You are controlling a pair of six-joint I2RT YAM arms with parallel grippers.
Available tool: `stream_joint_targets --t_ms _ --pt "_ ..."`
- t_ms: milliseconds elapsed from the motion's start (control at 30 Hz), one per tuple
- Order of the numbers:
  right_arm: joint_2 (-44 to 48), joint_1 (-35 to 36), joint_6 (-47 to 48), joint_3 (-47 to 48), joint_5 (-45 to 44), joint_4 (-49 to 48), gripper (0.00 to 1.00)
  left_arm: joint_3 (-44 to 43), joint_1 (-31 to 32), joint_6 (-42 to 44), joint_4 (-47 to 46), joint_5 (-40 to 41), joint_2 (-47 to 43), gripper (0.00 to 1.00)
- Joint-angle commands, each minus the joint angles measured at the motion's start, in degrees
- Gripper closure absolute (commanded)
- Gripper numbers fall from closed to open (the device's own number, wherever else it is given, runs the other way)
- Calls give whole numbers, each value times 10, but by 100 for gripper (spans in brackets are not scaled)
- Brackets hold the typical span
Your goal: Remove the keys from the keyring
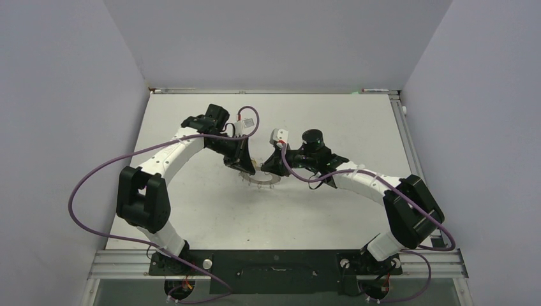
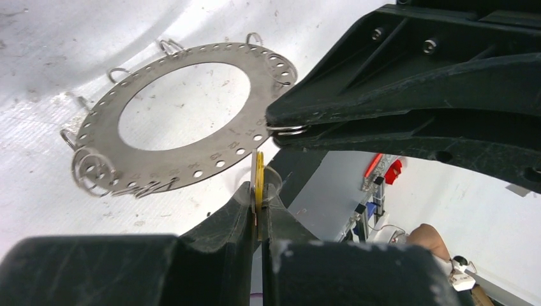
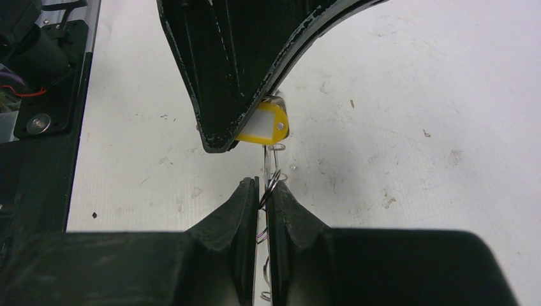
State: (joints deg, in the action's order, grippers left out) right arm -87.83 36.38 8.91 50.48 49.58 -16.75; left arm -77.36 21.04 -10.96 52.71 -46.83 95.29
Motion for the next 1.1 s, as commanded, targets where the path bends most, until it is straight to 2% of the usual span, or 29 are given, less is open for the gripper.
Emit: stream_joint_targets --t_ms 0,367,533,667,767,933,1067 --pt "25 -11 -9 9 24 -28 95 -2 -7 -1 -17 32 -20 100" --pt "23 -16 -10 2 22 -32 95 -6 -9 4 -16 37 -20 100" --pt "21 -19 -10 4 19 -30 95 -10 -23 20 -16 66 -35 100" --pt "20 -21 -12 9 16 -22 95 -15 -46 62 -13 127 -52 100" --pt "20 -22 -11 15 13 -14 95 -16 -79 96 -12 165 -60 100" --pt "16 -22 -13 16 12 -13 95 -20 -162 172 12 187 -44 100" --pt "13 -23 -16 19 11 -14 95 -2 -238 212 -3 221 -33 100"
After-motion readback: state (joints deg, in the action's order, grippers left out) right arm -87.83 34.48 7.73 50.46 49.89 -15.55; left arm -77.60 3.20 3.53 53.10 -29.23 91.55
